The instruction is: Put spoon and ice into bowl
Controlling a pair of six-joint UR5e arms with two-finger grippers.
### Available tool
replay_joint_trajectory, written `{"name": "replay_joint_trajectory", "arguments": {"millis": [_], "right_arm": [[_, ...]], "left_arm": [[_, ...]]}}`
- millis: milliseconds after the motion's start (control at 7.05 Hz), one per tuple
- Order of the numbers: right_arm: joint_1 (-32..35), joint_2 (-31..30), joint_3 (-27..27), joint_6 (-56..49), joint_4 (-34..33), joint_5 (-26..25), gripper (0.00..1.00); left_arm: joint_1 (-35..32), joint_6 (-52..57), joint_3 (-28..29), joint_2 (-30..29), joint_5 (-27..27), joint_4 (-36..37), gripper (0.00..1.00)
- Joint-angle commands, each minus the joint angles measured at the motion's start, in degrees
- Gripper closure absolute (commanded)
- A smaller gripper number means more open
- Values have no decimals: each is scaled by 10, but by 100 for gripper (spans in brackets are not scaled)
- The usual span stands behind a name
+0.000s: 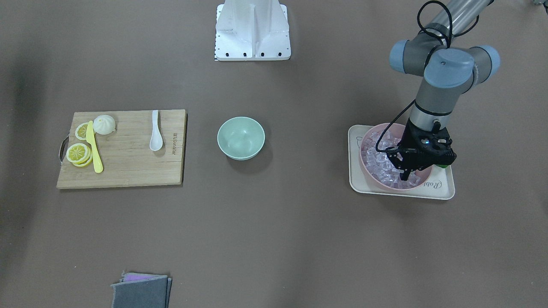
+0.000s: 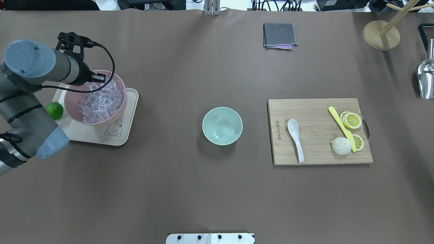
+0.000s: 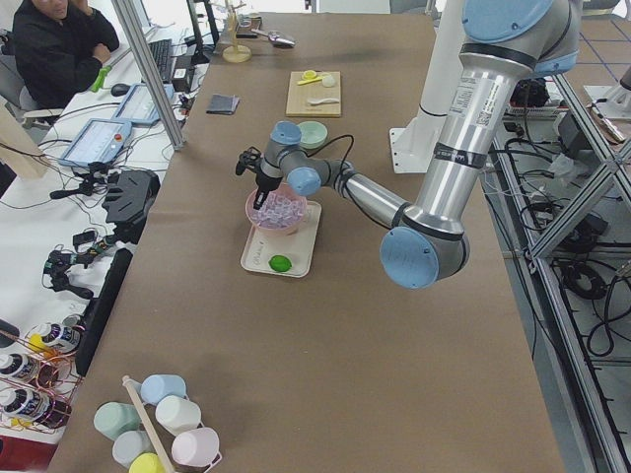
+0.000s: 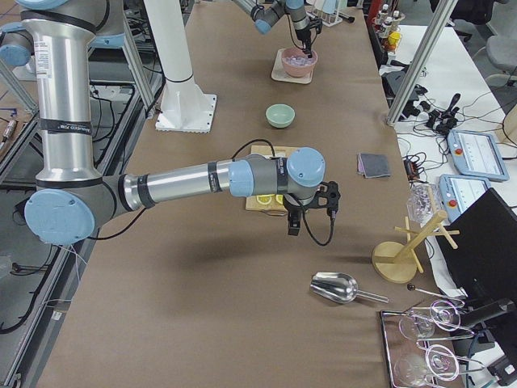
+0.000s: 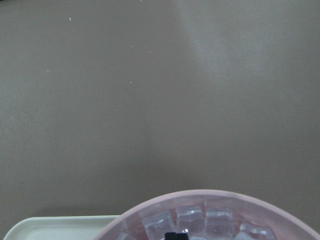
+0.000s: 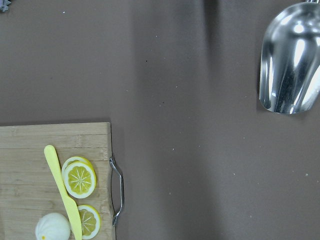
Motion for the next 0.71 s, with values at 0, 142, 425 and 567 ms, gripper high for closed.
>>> {"name": "replay_joint_trajectory", "arguments": {"millis": [0,142,425,567], "right_arm": [[0,-2,1,0,0,1,0],[0,-2,1,0,0,2,0],[0,-3,1,0,0,1,0],[0,-3,1,0,0,1,0]], "left_arm": [[0,0,1,2,-3,0,30],[0,0,0,3,-3,0,30],[1,-2,0,3,-3,-1,30],[1,-4,0,4,-3,-1,34]]}}
